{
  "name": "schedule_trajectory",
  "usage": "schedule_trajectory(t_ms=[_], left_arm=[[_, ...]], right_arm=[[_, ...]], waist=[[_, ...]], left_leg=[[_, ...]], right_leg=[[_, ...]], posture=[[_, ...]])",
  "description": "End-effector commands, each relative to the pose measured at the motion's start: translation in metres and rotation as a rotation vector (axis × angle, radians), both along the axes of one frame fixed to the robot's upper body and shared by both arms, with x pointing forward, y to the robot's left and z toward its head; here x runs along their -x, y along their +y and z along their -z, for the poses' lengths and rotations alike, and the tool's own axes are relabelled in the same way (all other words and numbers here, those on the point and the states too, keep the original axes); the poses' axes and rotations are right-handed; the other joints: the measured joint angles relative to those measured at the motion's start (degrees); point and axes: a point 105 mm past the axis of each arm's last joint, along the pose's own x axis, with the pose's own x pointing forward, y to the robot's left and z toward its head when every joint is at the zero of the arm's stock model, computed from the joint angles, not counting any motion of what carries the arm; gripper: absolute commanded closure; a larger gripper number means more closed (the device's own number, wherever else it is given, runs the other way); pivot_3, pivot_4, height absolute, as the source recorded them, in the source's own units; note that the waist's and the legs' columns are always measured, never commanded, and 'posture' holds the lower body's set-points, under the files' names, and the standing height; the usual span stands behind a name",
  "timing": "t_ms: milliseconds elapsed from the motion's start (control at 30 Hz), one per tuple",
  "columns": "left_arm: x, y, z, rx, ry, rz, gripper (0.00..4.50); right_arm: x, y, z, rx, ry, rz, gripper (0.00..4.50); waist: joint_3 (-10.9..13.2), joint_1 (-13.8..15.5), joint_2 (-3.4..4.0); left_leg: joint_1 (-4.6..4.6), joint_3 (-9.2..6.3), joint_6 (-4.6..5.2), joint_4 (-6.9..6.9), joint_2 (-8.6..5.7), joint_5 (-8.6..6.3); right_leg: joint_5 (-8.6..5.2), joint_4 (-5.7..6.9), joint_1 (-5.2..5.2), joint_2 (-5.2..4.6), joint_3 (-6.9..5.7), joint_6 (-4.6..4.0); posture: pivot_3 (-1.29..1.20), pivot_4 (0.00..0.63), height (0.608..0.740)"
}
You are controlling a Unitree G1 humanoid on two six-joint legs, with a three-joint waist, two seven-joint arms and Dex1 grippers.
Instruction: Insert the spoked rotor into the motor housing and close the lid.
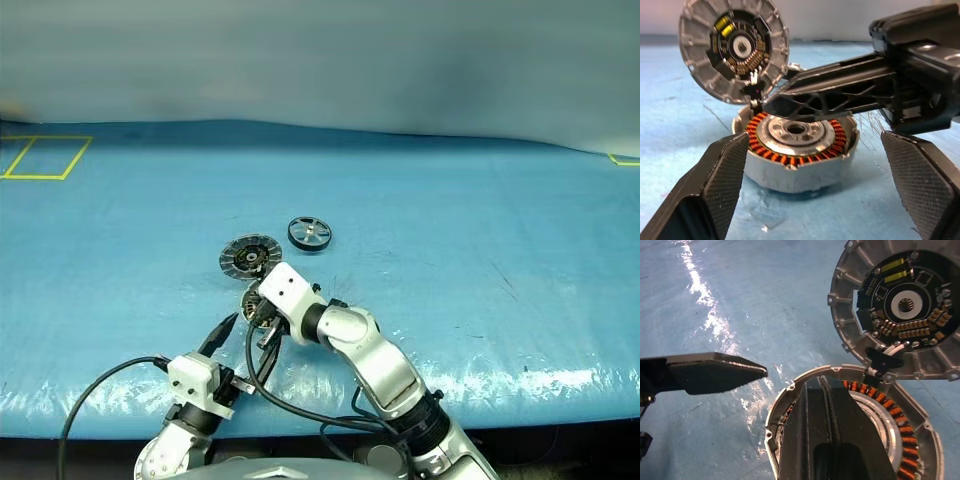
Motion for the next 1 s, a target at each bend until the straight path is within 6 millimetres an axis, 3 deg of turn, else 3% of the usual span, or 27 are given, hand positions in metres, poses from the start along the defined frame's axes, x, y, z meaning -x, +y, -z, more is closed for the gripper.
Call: schedule_trajectory(t_ms=[33, 333, 500, 667, 767, 933, 1000], left_arm=[[0.001, 0.008, -0.015, 0.014, -0.05, -0.043, 0.0], [-0.005, 0.037, -0.004, 0.015, 0.0, -0.12, 0.0], [-0.005, 0.033, -0.008, 0.029, -0.013, -0.087, 0.0], [-0.006, 0.018, -0.008, 0.011, -0.016, -0.012, 0.0], [-0.006, 0.011, -0.008, 0.009, -0.023, 0.003, 0.0], [-0.006, 0.001, -0.007, -0.001, -0.031, 0.026, 0.0], [-0.007, -0.001, -0.007, 0.001, -0.03, 0.031, 0.0]], right_arm=[[-0.01, -0.021, -0.019, -0.044, -0.042, 0.064, 4.48], [-0.035, -0.067, -0.024, -0.006, -0.064, 0.229, 4.48], [-0.064, -0.092, -0.023, 0.095, -0.06, 0.37, 4.48], [-0.09, -0.092, -0.026, 0.163, -0.081, 0.372, 4.48], [-0.105, -0.089, -0.029, 0.183, -0.06, 0.377, 3.85], [-0.118, -0.08, -0.037, 0.149, -0.015, 0.36, 2.3], [-0.119, -0.074, -0.04, 0.131, 0.012, 0.319, 2.3]], waist=[[0.0, 0.0, 0.0], [0.0, -0.1, 0.03], [0.0, -0.1, 0.04], [0.1, -0.1, 0.1], [0.1, -0.2, 0.14], [0.2, -0.2, 0.28], [0.2, -0.2, 0.32]], left_leg=[[0.0, 0.0, 0.0, 0.0, 0.0, 0.0], [0.02, 0.03, 0.0, 0.0, 0.0, 0.0], [0.04, 0.03, 0.01, 0.03, 0.0, 0.01], [0.07, 0.03, 0.02, 0.02, 0.0, 0.01], [0.06, 0.03, 0.03, -0.02, -0.01, 0.01], [0.05, 0.02, 0.03, -0.07, -0.01, 0.01], [0.04, 0.02, 0.03, -0.07, -0.01, 0.01]], right_leg=[[0.0, 0.0, 0.0, 0.0, 0.0, 0.0], [0.0, 0.01, 0.02, 0.01, 0.01, 0.0], [0.01, 0.02, 0.05, 0.01, 0.01, 0.01], [0.03, 0.03, 0.08, 0.01, 0.01, 0.01], [0.05, 0.02, 0.08, 0.01, 0.01, 0.04], [0.12, 0.03, 0.07, 0.02, 0.01, 0.11], [0.12, 0.03, 0.06, 0.02, 0.01, 0.12]], posture=[[0.0, 0.15, 0.74], [0.0, 0.15, 0.74], [0.0, 0.15, 0.74], [0.0, 0.15, 0.74], [0.0, 0.15, 0.74], [0.0, 0.15, 0.74], [0.0, 0.15, 0.74]])
